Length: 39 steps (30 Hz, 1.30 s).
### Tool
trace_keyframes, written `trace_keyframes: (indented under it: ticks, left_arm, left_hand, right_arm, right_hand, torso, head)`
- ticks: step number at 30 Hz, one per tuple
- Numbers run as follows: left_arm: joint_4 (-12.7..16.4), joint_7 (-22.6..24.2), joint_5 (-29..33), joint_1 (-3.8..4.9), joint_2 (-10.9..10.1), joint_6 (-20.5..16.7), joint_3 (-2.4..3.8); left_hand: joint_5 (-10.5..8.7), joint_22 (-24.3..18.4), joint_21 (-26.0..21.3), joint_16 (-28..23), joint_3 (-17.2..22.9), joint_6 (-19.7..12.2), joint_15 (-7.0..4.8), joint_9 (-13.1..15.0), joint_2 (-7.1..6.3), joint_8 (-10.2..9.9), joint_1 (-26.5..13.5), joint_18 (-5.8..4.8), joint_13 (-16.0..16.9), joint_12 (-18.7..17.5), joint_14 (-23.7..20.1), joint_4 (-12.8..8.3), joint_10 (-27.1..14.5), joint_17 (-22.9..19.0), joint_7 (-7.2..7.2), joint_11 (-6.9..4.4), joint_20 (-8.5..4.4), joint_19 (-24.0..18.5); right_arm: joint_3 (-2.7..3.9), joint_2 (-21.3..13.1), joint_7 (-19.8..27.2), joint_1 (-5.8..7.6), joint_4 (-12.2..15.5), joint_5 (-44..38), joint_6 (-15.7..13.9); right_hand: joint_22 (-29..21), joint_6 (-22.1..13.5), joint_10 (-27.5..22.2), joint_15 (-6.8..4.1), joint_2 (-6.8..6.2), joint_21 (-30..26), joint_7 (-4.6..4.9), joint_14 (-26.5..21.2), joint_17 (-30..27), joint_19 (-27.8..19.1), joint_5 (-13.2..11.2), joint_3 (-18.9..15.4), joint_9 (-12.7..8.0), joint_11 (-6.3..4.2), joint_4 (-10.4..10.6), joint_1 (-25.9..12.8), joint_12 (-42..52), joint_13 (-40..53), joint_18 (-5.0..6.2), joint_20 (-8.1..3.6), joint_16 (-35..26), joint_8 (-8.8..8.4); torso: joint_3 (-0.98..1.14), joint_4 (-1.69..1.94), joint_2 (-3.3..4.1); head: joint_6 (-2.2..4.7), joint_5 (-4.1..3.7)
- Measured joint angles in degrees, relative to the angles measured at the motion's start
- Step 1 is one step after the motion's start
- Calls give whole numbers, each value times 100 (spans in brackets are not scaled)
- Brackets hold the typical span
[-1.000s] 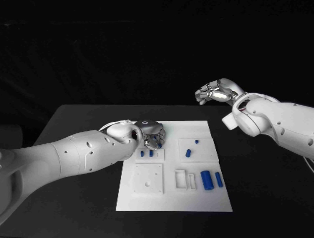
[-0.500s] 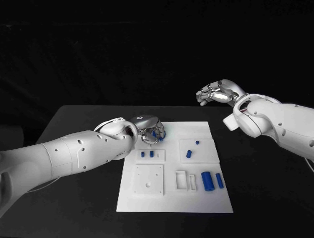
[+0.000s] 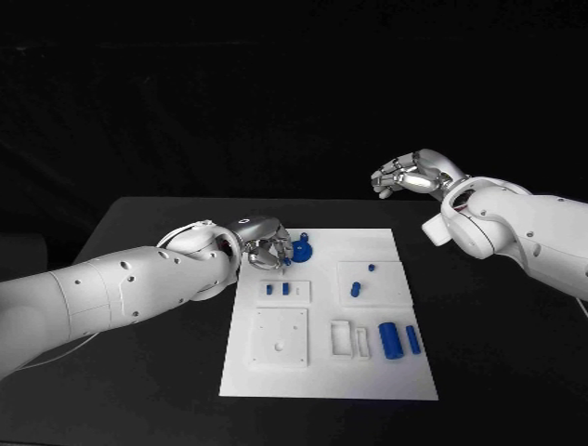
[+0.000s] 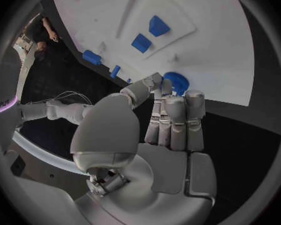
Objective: Assemble the parts on the task board
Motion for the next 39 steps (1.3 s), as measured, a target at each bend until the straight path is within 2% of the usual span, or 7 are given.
trace_keyframes:
  ticks: [10,24,39]
  left_arm:
    - [27,-57,39,-1,-144,202,-3]
    - [-167,-129,-37,-17,-34,475,-12]
    - [-200,-149,-85,-31,11,541,-7]
  left_hand:
    - [0,5,0,0,15,-1,10,1,14,10,-15,-6,-2,-1,9,-16,0,4,0,1,-17,-17]
    - [-1,4,0,0,7,-1,11,2,13,8,-15,-30,-1,-1,11,-23,-1,4,1,2,-14,-17]
    - [-1,3,0,0,7,-1,-1,0,12,-4,-14,-30,16,0,-2,-24,-1,3,1,3,-3,-24]
  right_arm:
    - [0,-8,0,0,1,0,0]
    - [0,-4,0,0,5,0,0]
    - [0,-8,1,0,8,0,0]
  right_hand:
    - [2,0,0,0,0,-21,0,0,1,0,0,0,0,0,0,0,0,0,0,0,0,0]
    - [2,0,0,0,0,-21,0,0,4,0,0,0,1,0,0,0,0,0,0,0,0,0]
    - [1,0,0,0,0,-21,0,0,3,0,0,0,-4,0,0,0,0,0,0,0,0,0]
  torso:
    - [-5,-7,4]
    - [-2,-20,10]
    - [3,-23,10]
  head:
    - [8,15]
    - [-1,43]
    - [-8,36]
